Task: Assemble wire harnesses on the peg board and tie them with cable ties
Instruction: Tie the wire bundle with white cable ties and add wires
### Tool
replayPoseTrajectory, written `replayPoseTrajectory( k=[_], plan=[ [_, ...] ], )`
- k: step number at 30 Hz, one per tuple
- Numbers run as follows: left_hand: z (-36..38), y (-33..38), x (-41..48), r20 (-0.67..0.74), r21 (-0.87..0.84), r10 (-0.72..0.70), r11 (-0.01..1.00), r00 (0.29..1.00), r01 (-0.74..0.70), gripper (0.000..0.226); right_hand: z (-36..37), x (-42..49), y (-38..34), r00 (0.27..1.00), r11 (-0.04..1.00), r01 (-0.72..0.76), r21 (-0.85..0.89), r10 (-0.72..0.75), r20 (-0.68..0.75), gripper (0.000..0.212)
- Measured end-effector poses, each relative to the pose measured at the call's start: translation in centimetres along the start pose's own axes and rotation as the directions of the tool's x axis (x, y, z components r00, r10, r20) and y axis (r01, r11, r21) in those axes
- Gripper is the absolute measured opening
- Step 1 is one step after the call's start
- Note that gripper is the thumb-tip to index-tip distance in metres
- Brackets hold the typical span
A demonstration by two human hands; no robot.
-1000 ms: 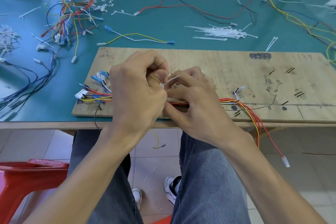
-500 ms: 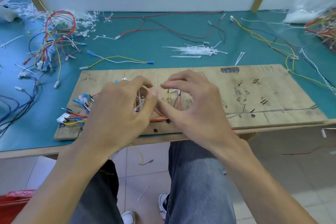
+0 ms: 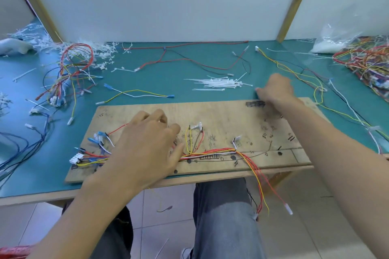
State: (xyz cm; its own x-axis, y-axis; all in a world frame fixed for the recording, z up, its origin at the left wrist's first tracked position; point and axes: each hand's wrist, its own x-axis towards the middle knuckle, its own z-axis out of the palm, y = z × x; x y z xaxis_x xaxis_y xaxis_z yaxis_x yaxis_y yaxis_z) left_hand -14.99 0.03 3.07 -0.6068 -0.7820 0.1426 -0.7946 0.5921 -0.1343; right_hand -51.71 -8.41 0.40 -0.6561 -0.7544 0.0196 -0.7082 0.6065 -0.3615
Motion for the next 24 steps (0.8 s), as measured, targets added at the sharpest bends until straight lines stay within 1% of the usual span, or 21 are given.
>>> replayPoseTrajectory(
  k=[4,9,13,15,17,18,20,24],
  plan=[
    [-0.3,0.3,0.2,0.008,0.013,-0.05,0.999,0.999,0.05,0.036,0.4,1.4,-0.2,1.0,0.999,-0.012,-0.034,0.012,0.004,0.035],
    [0.3,0.2,0.1,0.068,-0.063,-0.099,0.993,0.993,0.104,0.052,0.2,2.5,0.2,0.999,0.999,-0.052,-0.01,0.052,0.003,0.027],
    [0.6,0.7,-0.6,0.056,-0.079,-0.14,0.986,0.989,0.144,0.053,-0.6,3.5,-0.1,0.993,0.993,-0.113,0.042,0.112,0.034,0.029],
    [0.7,0.8,-1.1,0.043,-0.082,-0.144,0.986,0.989,0.147,0.051,-0.8,4.2,-0.2,0.989,0.991,-0.13,0.028,0.128,0.076,0.021],
    [0.8,0.7,-1.2,0.041,-0.104,-0.144,0.984,0.989,0.148,0.053,-0.7,4.9,0.0,0.978,0.979,-0.188,0.082,0.178,0.112,0.01],
    [0.9,0.5,-1.3,0.047,-0.123,-0.146,0.981,0.988,0.151,0.054,-0.6,5.2,0.2,0.97,0.968,-0.219,0.122,0.203,0.131,0.009],
    [1.0,0.2,-1.3,0.062,-0.159,-0.149,0.975,0.987,0.157,0.055,-0.5,5.5,0.4,0.966,0.959,-0.238,0.155,0.217,0.14,0.014],
    [1.1,-0.2,-1.4,0.056,-0.192,-0.152,0.968,0.987,0.16,0.049,-0.3,5.6,1.1,0.973,0.96,-0.224,0.166,0.21,0.094,0.028]
  ],
)
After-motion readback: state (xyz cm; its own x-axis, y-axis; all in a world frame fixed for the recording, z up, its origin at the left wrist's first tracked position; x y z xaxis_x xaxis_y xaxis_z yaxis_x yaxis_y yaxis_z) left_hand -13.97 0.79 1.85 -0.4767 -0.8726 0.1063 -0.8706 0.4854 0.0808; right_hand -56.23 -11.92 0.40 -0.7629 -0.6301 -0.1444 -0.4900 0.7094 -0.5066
